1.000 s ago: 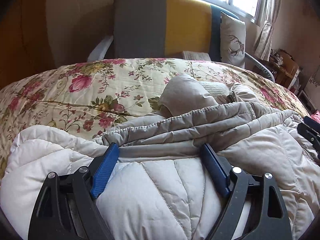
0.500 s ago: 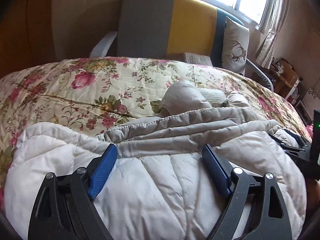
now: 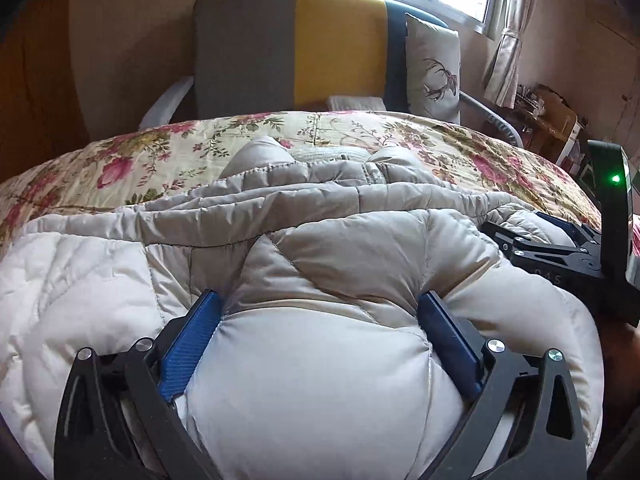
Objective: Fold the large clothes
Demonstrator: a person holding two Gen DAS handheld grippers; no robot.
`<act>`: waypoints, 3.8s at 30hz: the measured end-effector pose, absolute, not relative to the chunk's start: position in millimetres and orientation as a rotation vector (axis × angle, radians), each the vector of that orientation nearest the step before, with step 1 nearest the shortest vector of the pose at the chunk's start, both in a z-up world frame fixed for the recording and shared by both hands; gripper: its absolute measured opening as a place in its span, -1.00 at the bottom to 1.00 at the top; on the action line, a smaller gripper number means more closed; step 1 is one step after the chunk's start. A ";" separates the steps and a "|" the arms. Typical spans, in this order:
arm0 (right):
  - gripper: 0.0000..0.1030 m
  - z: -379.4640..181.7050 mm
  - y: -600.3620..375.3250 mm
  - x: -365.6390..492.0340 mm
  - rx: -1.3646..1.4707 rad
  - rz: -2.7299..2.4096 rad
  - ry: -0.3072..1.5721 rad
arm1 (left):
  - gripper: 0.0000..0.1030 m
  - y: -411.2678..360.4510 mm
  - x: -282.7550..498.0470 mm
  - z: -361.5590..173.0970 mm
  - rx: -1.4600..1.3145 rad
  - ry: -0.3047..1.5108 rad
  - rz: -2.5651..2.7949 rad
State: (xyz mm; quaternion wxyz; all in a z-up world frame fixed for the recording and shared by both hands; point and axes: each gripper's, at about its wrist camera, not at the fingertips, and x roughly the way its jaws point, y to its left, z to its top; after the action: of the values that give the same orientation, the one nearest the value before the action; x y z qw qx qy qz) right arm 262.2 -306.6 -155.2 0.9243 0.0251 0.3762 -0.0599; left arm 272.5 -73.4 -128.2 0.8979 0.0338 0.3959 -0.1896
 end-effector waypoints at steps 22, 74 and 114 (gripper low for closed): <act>0.97 -134.6 -310.3 258.2 0.055 -0.069 0.904 | 0.92 59.2 183.6 -91.1 -0.249 0.703 -0.195; 0.97 -173.9 -231.4 66.4 -0.060 -0.073 0.608 | 0.43 164.7 120.0 -173.0 -1.131 0.700 -0.157; 0.97 -115.0 -209.8 115.2 -0.238 -0.101 0.668 | -0.39 130.1 107.7 -80.2 -0.804 0.482 -0.280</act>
State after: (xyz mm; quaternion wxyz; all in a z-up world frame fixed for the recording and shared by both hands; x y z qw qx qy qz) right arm 115.2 -209.8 -115.0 0.9365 -0.1166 0.3269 -0.0495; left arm 107.7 130.1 -80.2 0.8826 -0.3864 0.2316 -0.1346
